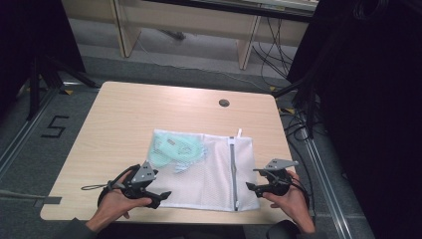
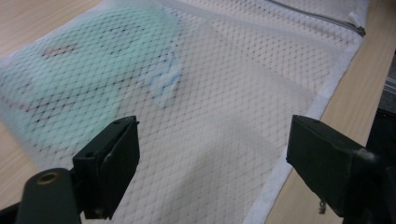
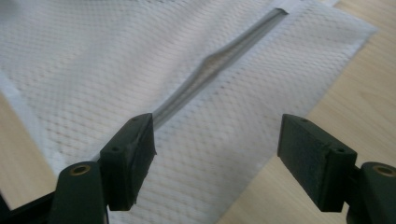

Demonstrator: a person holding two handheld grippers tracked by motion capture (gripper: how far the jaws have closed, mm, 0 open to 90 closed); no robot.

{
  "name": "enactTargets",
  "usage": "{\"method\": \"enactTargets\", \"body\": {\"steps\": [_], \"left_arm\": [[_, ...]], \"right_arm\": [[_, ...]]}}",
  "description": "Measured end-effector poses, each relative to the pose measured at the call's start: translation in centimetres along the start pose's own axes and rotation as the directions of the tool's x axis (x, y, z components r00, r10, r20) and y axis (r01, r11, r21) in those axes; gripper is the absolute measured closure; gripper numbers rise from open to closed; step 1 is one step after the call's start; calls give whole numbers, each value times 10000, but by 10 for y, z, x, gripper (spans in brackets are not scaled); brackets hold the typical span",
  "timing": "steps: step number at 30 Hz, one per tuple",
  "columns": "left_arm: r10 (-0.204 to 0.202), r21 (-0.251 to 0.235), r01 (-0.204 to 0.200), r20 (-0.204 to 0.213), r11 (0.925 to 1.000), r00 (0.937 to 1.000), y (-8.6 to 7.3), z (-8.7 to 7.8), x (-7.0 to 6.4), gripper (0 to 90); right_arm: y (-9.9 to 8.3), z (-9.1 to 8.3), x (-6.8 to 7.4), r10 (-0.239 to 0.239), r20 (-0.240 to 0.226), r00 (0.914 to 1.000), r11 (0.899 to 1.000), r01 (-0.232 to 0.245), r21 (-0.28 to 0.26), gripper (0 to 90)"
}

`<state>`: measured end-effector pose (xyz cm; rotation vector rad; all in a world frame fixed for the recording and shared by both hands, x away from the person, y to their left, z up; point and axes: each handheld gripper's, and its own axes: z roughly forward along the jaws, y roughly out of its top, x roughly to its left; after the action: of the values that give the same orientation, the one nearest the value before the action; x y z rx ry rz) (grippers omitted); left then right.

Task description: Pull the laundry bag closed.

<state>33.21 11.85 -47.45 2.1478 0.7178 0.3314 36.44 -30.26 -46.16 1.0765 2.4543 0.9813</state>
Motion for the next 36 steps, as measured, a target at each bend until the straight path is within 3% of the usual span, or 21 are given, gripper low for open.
{"method": "enactTargets", "body": {"steps": [1,4,5,6,8,10,11,12,13,14,16,20,22,24,25,27,29,30,31,33,36], "left_arm": [[0,0,0,0,10000,10000,0,0,0,167],[235,-167,-235,58,9996,9997,2,4,-3,166],[120,-163,-118,150,9998,9998,3,6,-5,164],[230,-178,-226,214,9996,9995,4,8,-5,164],[184,-200,-177,355,9996,9992,5,12,-9,164],[345,-54,-343,460,9994,9983,6,15,-12,163],[368,-39,-366,577,9993,9977,7,17,-14,163],[435,-7,-436,578,9991,9974,7,19,-15,164],[478,1,-479,617,9989,9969,8,21,-17,165],[491,19,-494,635,9988,9968,8,23,-18,166],[569,68,-576,766,9983,9954,9,27,-20,167],[776,93,-788,938,9968,9926,10,32,-23,164],[451,11,-454,1000,9990,9940,10,34,-25,162],[733,146,-750,940,9971,9929,11,35,-25,161],[618,151,-636,993,9979,9931,11,37,-26,160],[810,283,-838,872,9961,9929,11,38,-25,158],[978,184,-1000,948,9948,9907,12,39,-25,158],[749,254,-776,954,9967,9926,12,39,-26,158],[795,239,-822,962,9963,9922,12,40,-26,158],[664,256,-692,969,9973,9931,11,41,-27,157],[815,281,-846,980,9960,9918,12,42,-28,157]], "right_arm": [[0,0,0,0,0,10000,10000,0,0,289],[2,1,4,-266,-719,9971,9995,253,-189,325],[3,-1,7,-227,-896,9957,9996,240,131,326],[3,2,8,-376,-911,9951,9992,359,-202,330],[4,0,8,-583,-1200,9911,9980,606,156,345],[3,3,10,-510,-1251,9908,9987,505,-70,352],[3,2,11,-617,-1379,9885,9977,652,204,366],[2,4,12,-730,-1395,9875,9973,732,-39,375],[2,3,14,-802,-1419,9866,9965,828,126,375],[2,4,13,-1014,-1499,9835,9947,1027,6,379],[3,4,17,-1191,-1881,9749,9912,1279,353,384],[4,5,22,-1405,-2011,9694,9888,1477,213,386],[5,4,21,-1666,-2101,9634,9844,1746,199,387],[6,4,23,-1632,-2215,9614,9847,1726,234,402],[6,4,24,-1747,-2319,9569,9821,1861,281,404],[5,5,26,-1612,-2348,9586,9839,1748,382,419],[5,4,28,-1573,-2533,9545,9835,1746,470,454],[5,4,28,-1573,-2533,9545,9835,1746,470,454],[5,4,28,-1840,-2613,9476,9770,2056,575,477],[4,5,29,-1985,-2713,9418,9743,2198,503,494],[4,6,30,-1979,-2711,9420,9720,2244,699,511]]}}
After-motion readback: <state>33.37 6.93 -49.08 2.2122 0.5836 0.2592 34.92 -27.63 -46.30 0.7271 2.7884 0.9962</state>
